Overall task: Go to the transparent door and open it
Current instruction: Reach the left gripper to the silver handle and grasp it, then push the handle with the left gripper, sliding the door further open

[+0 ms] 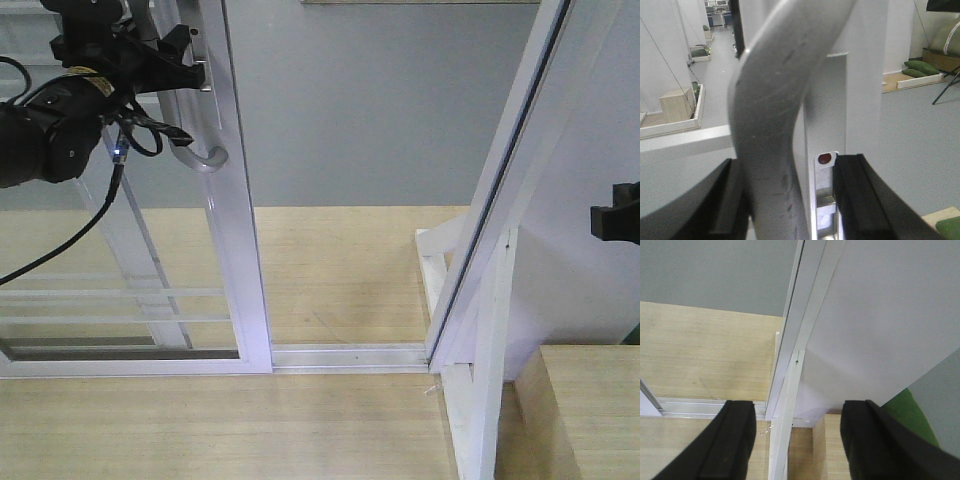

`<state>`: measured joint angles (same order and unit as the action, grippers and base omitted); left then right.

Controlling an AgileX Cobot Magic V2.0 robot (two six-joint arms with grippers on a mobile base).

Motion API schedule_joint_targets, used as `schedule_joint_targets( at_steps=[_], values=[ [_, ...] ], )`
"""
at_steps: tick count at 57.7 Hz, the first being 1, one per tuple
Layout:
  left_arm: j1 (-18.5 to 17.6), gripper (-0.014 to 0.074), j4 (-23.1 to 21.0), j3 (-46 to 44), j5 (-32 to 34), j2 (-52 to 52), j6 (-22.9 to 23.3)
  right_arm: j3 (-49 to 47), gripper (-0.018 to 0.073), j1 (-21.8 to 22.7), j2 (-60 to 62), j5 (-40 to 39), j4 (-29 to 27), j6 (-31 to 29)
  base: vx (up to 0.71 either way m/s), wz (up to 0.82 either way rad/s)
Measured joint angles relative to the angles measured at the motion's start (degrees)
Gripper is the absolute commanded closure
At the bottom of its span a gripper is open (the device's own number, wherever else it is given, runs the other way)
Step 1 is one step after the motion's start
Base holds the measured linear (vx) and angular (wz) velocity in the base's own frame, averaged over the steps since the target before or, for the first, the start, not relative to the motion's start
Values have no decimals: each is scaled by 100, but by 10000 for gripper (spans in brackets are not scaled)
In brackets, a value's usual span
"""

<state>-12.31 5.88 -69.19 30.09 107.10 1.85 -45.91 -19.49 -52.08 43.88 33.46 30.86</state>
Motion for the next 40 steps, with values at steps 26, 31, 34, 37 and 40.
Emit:
schedule_joint_targets(
  at_steps=[26,31,34,37,40],
  values=[
    [191,126,-209,-147,-215,171,-126,0,115,0,0,49,-4,0,0,0],
    [232,126,-315,-147,-398,117,-126,0,115,0,0,49,-4,0,0,0],
    [275,126,-328,-153,-575,59,-126,0,115,0,0,49,-4,0,0,0],
    [319,126,-345,-156,-768,-6,-126,0,115,0,0,49,-4,0,0,0],
    [370,126,-373,-164,-973,-82,-130,0,115,0,0,49,-4,0,0,0]
  ],
)
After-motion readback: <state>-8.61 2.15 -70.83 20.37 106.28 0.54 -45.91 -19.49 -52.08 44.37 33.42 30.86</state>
